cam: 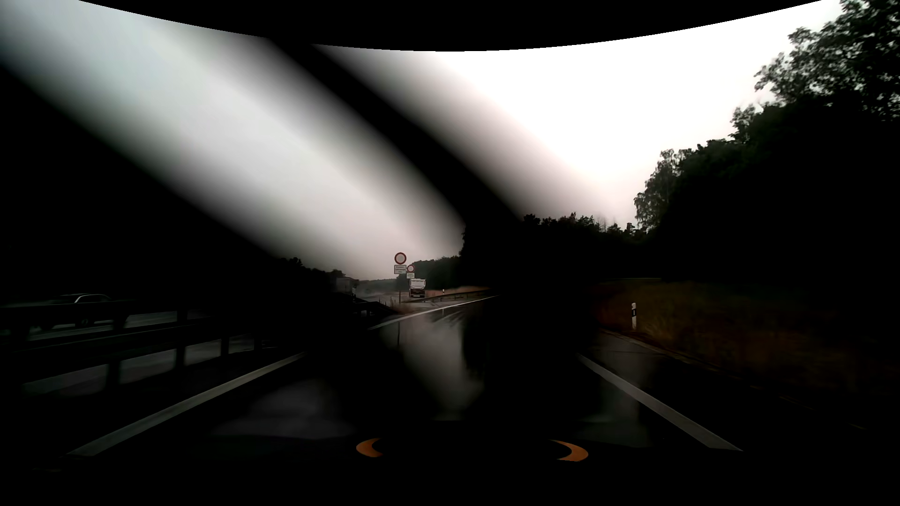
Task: Follow the waypoints while adhering to traffic rules and regulations
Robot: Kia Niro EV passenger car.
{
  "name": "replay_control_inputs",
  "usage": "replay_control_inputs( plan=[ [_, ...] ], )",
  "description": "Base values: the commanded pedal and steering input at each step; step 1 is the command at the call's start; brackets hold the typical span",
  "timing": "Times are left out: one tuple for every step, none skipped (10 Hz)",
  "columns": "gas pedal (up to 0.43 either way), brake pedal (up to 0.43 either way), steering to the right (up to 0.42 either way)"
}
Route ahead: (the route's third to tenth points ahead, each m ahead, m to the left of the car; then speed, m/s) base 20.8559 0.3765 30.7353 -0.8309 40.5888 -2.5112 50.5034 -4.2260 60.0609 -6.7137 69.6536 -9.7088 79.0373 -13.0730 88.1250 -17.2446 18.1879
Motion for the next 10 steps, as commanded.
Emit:
replay_control_inputs(
  plan=[
    [0.020, 0.000, 0.020],
    [0.020, 0.000, 0.020],
    [0.020, 0.000, 0.021],
    [0.028, 0.000, 0.021],
    [0.039, 0.000, 0.021],
    [0.039, 0.000, 0.021],
    [0.047, 0.000, 0.021],
    [0.047, 0.000, 0.021],
    [0.047, 0.000, 0.021],
    [0.047, 0.000, 0.021]
  ],
)
